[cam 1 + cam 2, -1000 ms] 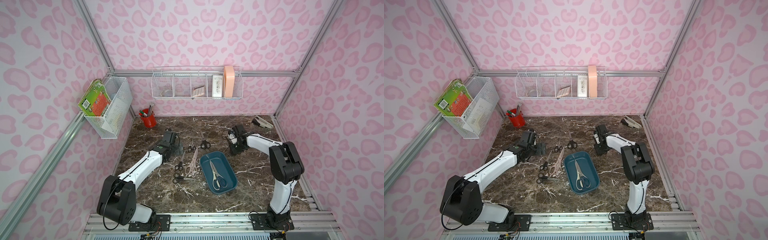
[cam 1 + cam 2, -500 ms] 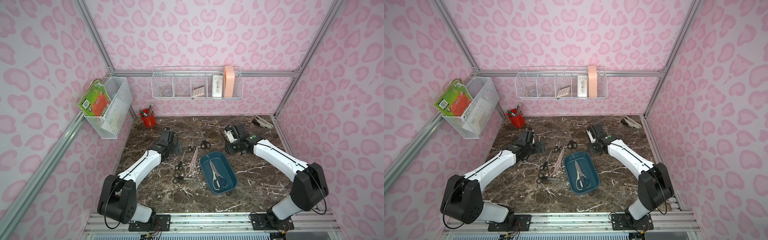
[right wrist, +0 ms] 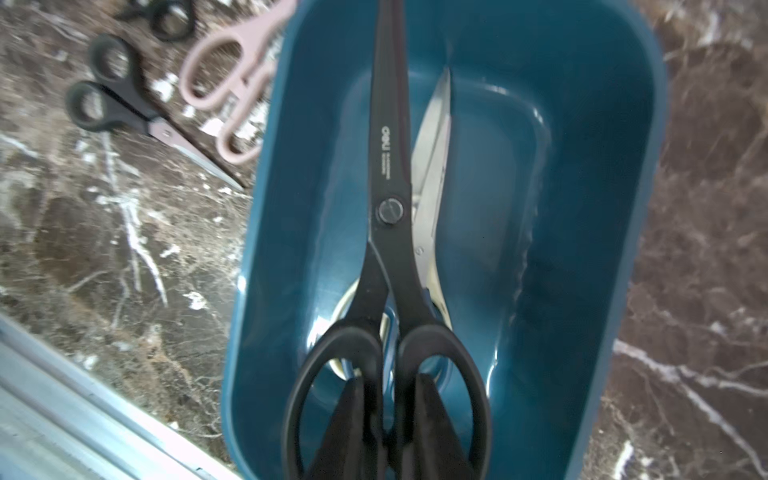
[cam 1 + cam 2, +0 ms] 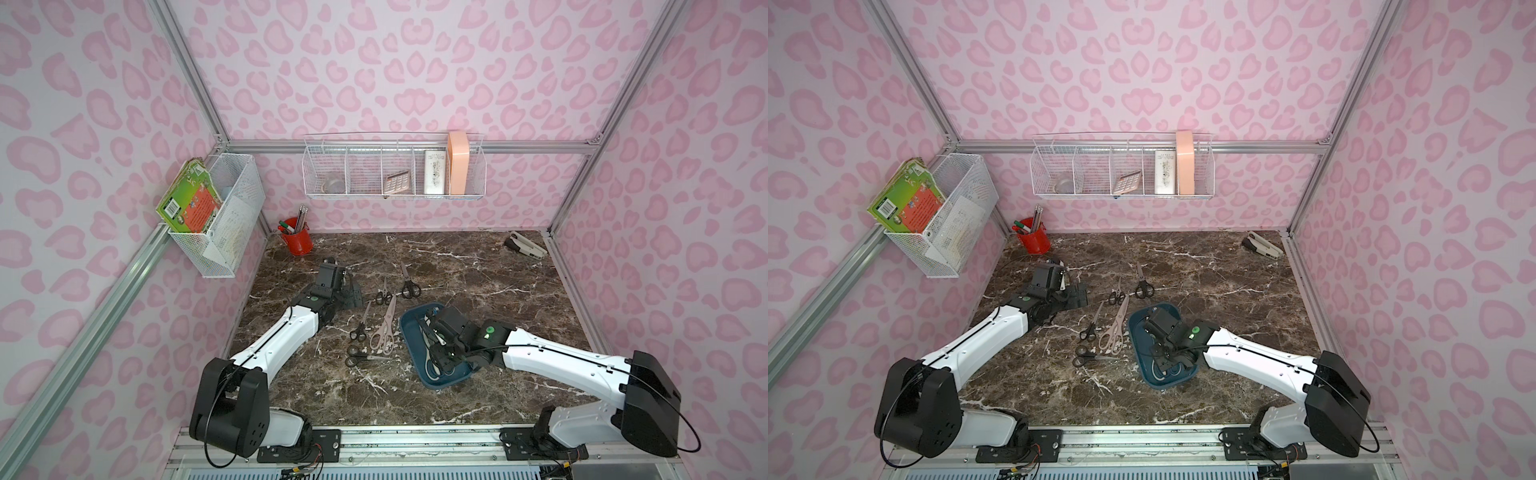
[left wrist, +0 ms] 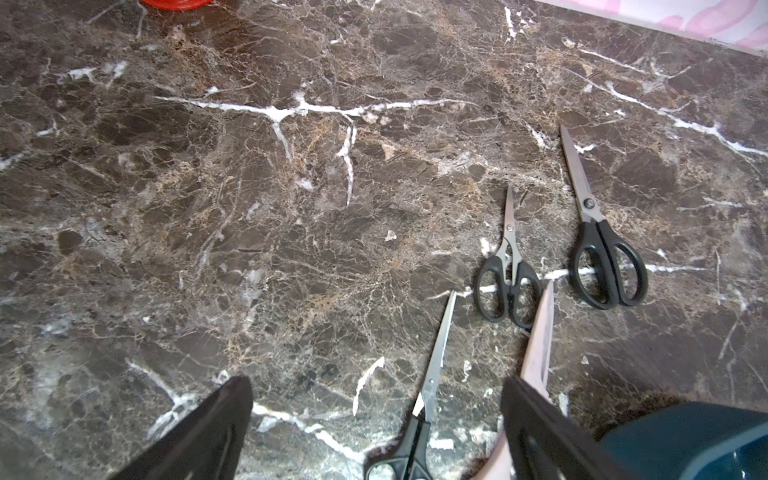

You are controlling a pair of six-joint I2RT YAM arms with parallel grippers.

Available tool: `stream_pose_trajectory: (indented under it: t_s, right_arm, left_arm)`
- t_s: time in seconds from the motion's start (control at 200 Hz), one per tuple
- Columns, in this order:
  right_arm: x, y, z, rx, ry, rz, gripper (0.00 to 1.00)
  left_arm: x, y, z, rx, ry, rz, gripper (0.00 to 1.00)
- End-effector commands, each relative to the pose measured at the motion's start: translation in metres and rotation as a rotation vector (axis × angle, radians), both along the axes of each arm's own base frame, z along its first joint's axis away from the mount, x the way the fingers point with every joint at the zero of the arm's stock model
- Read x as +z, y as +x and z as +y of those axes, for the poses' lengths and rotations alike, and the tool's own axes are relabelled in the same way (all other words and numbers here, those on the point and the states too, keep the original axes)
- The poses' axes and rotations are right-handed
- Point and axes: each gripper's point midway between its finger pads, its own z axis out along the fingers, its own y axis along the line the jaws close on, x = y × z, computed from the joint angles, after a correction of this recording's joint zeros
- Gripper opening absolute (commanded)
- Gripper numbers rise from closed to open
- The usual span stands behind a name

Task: Put the scissors into the storage box
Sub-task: Place the scissors in the storage box.

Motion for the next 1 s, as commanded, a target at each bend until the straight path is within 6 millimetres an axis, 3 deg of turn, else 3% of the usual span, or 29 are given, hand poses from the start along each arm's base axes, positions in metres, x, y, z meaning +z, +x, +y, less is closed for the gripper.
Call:
stream_pose_trajectory:
  t_s: [0.0, 0.435, 0.535, 0.715, 0.83, 0.995]
  right_arm:
    - [-0.010, -0.001, 0.004, -0.057, 0.039, 0.020, 0.00]
    - [-0.054, 0.004, 0.000, -0.105, -0.078, 0.079, 0.00]
    - [-0.057, 0.004, 0.000, -0.105, -0.086, 0.089, 0.08]
    - [-0.034, 0.015, 0.000, -0.122, -0.048, 0.050, 0.37]
    - [-0.010, 0.025, 0.005, -0.118, -0.009, 0.019, 0.39]
    - [0.014, 0.029, 0.044, -0.033, 0.063, 0.006, 0.42]
  left_arm:
    - [0.003, -0.002, -0.003, -0.014, -0.022, -0.008, 0.98]
    - [0.008, -0.014, 0.002, -0.034, 0.007, -0.015, 0.98]
    - [0.007, -0.016, 0.002, -0.036, 0.005, -0.014, 0.98]
    - [0.006, -0.020, 0.003, -0.037, 0.005, -0.005, 0.98]
    - [0.012, -0.020, 0.002, -0.035, 0.002, -0.011, 0.98]
    - [0.021, -0.020, 0.007, -0.010, -0.012, -0.013, 0.98]
